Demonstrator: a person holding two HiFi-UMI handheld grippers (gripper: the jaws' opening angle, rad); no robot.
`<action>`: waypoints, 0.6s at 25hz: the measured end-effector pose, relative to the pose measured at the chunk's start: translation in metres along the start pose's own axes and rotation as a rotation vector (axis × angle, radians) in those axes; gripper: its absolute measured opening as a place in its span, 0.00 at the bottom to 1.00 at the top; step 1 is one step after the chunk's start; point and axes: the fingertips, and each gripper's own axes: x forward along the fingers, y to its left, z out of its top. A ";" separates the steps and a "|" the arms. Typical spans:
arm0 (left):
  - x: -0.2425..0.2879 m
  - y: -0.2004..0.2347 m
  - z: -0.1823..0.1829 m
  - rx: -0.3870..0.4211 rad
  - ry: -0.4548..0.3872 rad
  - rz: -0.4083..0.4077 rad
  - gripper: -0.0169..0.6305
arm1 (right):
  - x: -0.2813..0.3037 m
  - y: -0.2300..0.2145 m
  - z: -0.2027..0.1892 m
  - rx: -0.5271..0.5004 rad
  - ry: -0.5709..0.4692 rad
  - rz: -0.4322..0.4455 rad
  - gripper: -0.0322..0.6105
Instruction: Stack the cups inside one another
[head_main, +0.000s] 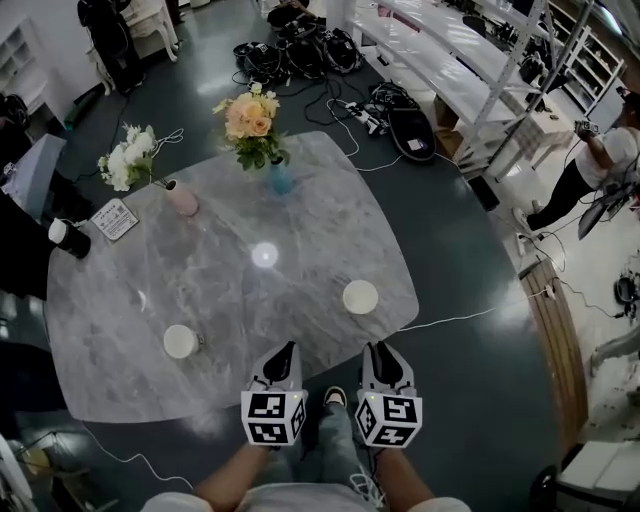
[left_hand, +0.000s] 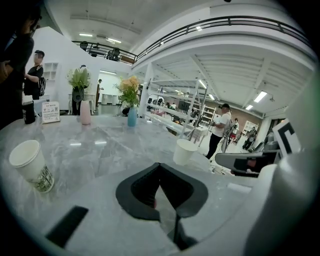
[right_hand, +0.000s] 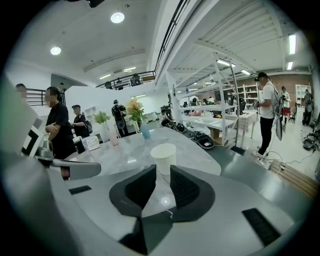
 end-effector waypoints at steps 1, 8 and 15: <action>0.002 0.000 -0.002 0.000 0.005 0.000 0.02 | 0.003 -0.001 -0.002 0.002 0.006 0.003 0.14; 0.013 0.008 -0.011 0.000 0.026 0.011 0.02 | 0.033 -0.001 -0.003 -0.015 0.019 0.025 0.23; 0.023 0.014 -0.010 0.004 0.038 0.020 0.02 | 0.061 -0.002 -0.006 -0.044 0.058 0.030 0.34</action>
